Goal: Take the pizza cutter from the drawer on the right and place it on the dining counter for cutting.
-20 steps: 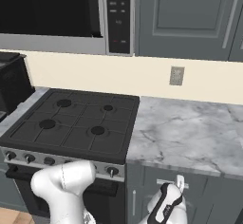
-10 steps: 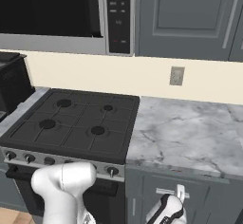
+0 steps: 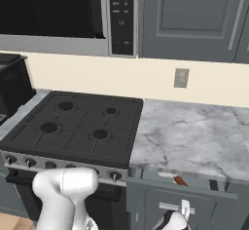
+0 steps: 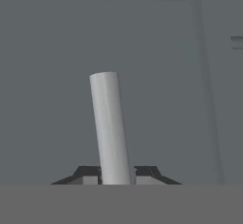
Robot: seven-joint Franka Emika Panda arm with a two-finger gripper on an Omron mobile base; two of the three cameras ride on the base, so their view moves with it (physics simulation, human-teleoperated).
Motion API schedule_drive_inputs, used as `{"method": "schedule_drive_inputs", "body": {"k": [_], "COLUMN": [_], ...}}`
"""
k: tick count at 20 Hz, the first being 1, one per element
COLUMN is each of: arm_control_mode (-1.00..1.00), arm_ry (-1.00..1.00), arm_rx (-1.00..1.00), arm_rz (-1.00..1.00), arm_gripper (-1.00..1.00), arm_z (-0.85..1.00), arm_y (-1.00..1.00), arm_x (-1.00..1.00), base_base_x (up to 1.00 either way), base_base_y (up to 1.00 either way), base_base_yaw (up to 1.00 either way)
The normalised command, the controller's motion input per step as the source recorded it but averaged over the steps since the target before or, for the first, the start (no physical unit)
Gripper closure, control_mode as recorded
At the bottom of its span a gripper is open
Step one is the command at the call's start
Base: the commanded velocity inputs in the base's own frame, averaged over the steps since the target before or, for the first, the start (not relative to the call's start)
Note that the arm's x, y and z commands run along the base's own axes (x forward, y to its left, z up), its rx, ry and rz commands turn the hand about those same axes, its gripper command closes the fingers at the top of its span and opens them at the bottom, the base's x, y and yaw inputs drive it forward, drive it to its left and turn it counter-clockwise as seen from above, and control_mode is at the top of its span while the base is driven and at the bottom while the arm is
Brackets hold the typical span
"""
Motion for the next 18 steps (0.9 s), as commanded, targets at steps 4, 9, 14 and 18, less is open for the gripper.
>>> {"method": "schedule_drive_inputs", "body": {"k": [4, 9, 14, 18], "arm_control_mode": [-1.00, -1.00, -1.00, -1.00], "arm_ry": [0.00, 0.01, 0.03, 0.01], "arm_rx": [0.00, 0.00, 0.00, 0.00], "arm_rz": [0.00, 0.00, 0.00, 0.00], "arm_gripper": [1.00, 1.00, 1.00, 1.00], "arm_z": [-0.09, -0.09, -0.12, -0.20], "arm_y": [-0.07, -0.10, -0.10, -0.10], "arm_x": [-0.56, -0.60, -0.61, -0.64], "base_base_x": [0.00, 0.00, 0.00, 0.00], "base_base_y": [0.00, 0.00, 0.00, 0.00], "base_base_yaw": [0.00, 0.00, 0.00, 0.00]}}
